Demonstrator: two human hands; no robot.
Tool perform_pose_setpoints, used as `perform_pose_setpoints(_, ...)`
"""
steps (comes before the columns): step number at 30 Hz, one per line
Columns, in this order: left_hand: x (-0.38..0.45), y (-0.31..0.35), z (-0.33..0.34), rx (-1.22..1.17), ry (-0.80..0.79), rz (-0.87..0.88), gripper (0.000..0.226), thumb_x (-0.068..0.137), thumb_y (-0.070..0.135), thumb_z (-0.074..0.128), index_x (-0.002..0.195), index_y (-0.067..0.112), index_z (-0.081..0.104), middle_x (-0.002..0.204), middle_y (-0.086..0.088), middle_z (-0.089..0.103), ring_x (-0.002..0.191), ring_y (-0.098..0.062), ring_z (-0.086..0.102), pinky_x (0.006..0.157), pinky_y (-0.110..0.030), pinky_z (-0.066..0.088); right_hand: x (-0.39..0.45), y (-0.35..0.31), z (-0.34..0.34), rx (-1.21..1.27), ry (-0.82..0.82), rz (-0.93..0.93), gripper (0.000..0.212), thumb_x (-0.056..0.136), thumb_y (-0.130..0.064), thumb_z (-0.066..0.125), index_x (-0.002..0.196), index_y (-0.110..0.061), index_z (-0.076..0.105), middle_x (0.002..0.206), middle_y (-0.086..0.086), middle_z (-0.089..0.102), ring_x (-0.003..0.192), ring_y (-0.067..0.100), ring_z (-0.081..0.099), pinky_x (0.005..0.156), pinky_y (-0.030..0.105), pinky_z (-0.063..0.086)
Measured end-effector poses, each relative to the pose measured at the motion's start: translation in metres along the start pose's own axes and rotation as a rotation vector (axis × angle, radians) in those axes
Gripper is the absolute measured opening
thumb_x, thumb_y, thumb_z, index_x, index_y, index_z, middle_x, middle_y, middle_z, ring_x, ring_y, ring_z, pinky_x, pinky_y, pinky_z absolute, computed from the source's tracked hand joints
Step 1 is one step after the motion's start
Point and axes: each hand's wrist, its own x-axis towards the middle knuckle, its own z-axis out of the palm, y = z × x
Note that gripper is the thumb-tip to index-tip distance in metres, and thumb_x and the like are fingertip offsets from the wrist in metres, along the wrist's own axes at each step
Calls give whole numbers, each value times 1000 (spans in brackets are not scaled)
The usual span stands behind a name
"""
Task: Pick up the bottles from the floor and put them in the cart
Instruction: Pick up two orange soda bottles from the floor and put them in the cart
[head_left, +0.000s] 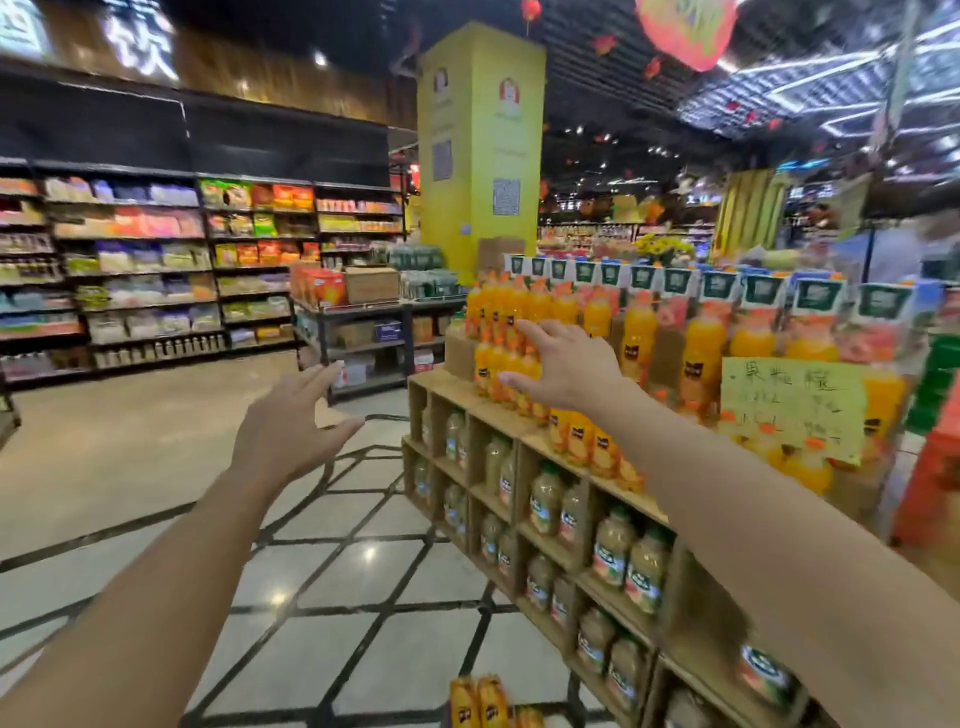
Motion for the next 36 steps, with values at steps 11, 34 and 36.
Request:
perform_pose_setpoints(11, 87, 19, 178, -164, -72, 165, 79, 86, 67, 60, 153, 28, 41, 154, -3, 48, 140, -25, 44, 112, -47, 40, 78, 12, 221, 69, -182, 170, 88, 82, -84, 29, 155, -36, 16, 156, 6, 35, 136, 35, 40, 99, 53, 44)
perform_pose_setpoints(34, -113, -40, 820, -226, -619, 63, 80, 88, 69, 54, 156, 30, 37, 157, -3, 43, 145, -25, 37, 114, -49, 35, -68, 22, 792, 172, -410, 247, 79, 88, -72, 41, 154, -33, 22, 153, 6, 39, 133, 33, 42, 98, 50, 44)
perform_pose_setpoints(36, -148, -43, 876, -180, -665, 73, 82, 89, 72, 50, 158, 32, 32, 159, -3, 40, 146, -26, 35, 114, -49, 34, -92, 23, 852, 174, -445, 268, 80, 88, -73, 41, 154, -34, 19, 155, 5, 36, 135, 33, 40, 99, 50, 42)
